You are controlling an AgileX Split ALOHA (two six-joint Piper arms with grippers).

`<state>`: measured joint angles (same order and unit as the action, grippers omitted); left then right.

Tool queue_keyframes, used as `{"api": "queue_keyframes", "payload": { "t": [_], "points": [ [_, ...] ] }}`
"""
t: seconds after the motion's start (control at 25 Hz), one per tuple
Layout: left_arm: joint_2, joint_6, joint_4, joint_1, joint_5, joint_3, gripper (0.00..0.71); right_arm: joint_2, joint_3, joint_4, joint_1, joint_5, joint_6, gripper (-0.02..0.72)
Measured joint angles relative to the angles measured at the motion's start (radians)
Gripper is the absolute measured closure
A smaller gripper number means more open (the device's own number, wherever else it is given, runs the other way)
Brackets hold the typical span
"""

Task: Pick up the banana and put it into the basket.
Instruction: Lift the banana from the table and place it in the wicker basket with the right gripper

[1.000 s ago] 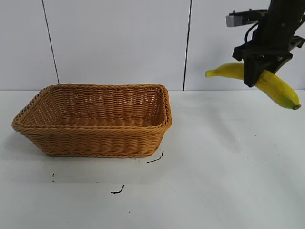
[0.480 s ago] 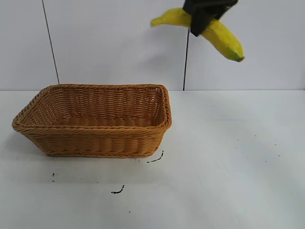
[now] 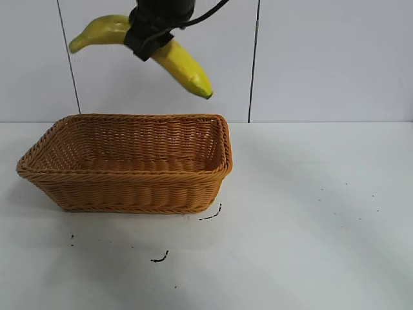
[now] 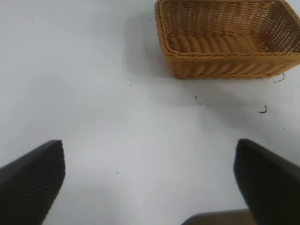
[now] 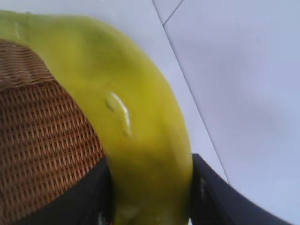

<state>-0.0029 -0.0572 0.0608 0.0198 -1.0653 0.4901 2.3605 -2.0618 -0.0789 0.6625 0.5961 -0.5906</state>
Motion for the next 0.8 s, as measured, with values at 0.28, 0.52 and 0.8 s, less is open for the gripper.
{"api": "queue_keyframes", "payload": {
  "t": [0.28,0.52,0.8],
  "points": [
    [0.0,0.0,0.0,0.0,0.0,0.0,0.015,0.089,0.0,-0.002,0.0,-0.026,0.0,0.383],
    [0.0,0.0,0.0,0.0,0.0,0.0,0.015,0.103,0.0,-0.003,0.0,-0.05,0.0,0.366],
    [0.0,0.0,0.0,0.0,0.0,0.0,0.015,0.096,0.0,-0.005,0.0,-0.053,0.067,0.066]
  ]
}}
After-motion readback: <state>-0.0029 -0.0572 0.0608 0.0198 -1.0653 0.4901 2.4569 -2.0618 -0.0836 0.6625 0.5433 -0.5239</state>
